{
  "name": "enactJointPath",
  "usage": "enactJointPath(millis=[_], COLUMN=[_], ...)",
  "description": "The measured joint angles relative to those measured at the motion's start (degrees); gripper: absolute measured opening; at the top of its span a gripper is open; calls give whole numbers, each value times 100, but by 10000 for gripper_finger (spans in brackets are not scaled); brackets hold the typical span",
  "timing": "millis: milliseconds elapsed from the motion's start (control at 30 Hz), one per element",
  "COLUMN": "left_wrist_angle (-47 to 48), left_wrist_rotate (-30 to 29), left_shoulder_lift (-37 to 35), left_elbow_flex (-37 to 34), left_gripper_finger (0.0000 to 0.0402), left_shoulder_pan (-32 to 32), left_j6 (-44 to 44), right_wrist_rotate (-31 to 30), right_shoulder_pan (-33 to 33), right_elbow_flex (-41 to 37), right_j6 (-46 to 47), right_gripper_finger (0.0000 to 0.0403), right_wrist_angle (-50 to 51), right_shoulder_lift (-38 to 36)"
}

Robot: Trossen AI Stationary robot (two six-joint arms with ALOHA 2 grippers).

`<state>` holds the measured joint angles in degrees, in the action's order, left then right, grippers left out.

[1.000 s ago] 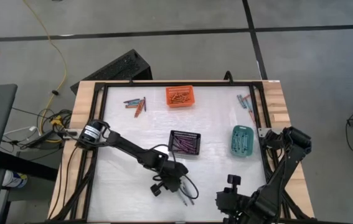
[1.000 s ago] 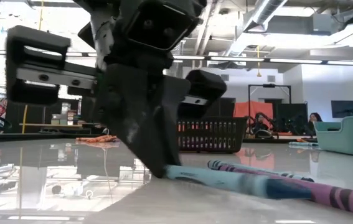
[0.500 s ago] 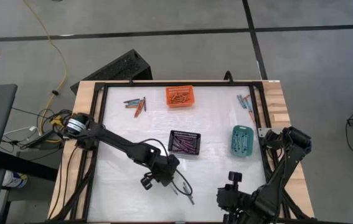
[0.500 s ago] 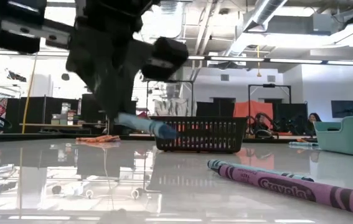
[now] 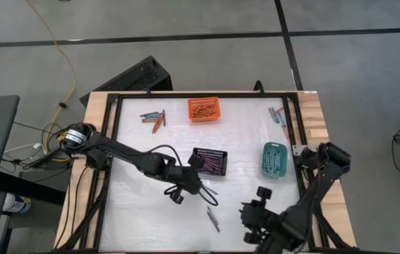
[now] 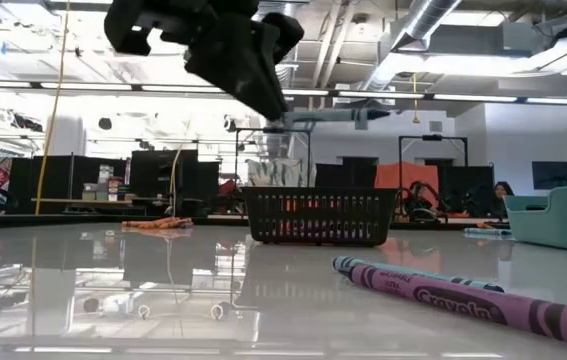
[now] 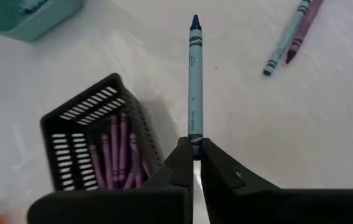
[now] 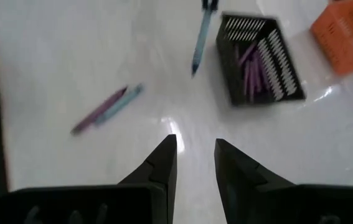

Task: Sort crayons
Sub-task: Put the blue green crayon into the green bin

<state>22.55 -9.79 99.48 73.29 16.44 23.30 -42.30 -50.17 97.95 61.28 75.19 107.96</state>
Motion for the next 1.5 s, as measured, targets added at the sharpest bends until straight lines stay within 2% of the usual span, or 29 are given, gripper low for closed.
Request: enactJointPath(millis=[167, 333, 400, 500, 567, 667, 733, 867, 933, 1000, 1100, 1333, 1500], left_wrist_angle=[90, 351, 623, 1146, 1137, 710, 47, -1061, -1298, -1286, -1210, -1170, -1215], left_wrist_rotate=[-445, -653, -576, -84, 158, 199, 255, 31, -88, 103, 229, 183, -203], left_shoulder_lift=[-7, -11, -11, -10, -15, 0, -2, -2, -2, 0, 129, 467, 570], left_elbow_flex=[244, 489, 492, 453, 229, -260, -605, -1235, -1362, -1401, -1411, -1414, -1403], left_gripper_finger=[3, 2, 2, 1, 0, 10, 27, 72, 94, 111, 124, 122, 122], left_shoulder_pan=[111, 177, 179, 171, 169, 228, 276, 306, 266, 187, 86, -54, -83], left_j6=[0, 16, -108, -621, -896, -1052, -1098, -1097, -1146, -1197, -1296, -1415, -1626], right_wrist_rotate=[-4, 407, 643, 915, 1007, 1123, 1223, 1607, 1697, 1700, 1699, 1656, 1293], right_shoulder_pan=[447, 970, 1131, 1266, 1285, 1319, 1316, 1320, 1360, 1414, 1556, 1941, 2117], right_elbow_flex=[1, 1, 0, 0, -52, -264, -495, -1306, -1727, -2108, -2557, -3371, -3762], right_j6=[-1027, -2071, -2321, -2515, -2582, -2599, -2548, -2542, -2558, -2564, -2573, -2379, -2183], right_gripper_finger=[103, 103, 103, 103, 103, 103, 103, 103, 103, 104, 122, 214, 231], right_wrist_angle=[-892, -1638, -1652, -1651, -1714, -1789, -1986, -3157, -3762, -4349, -4903, -5983, -6144], right_shoulder_lift=[0, 0, 0, 6, 7, 11, 11, 19, 21, 20, 20, 17, 17])
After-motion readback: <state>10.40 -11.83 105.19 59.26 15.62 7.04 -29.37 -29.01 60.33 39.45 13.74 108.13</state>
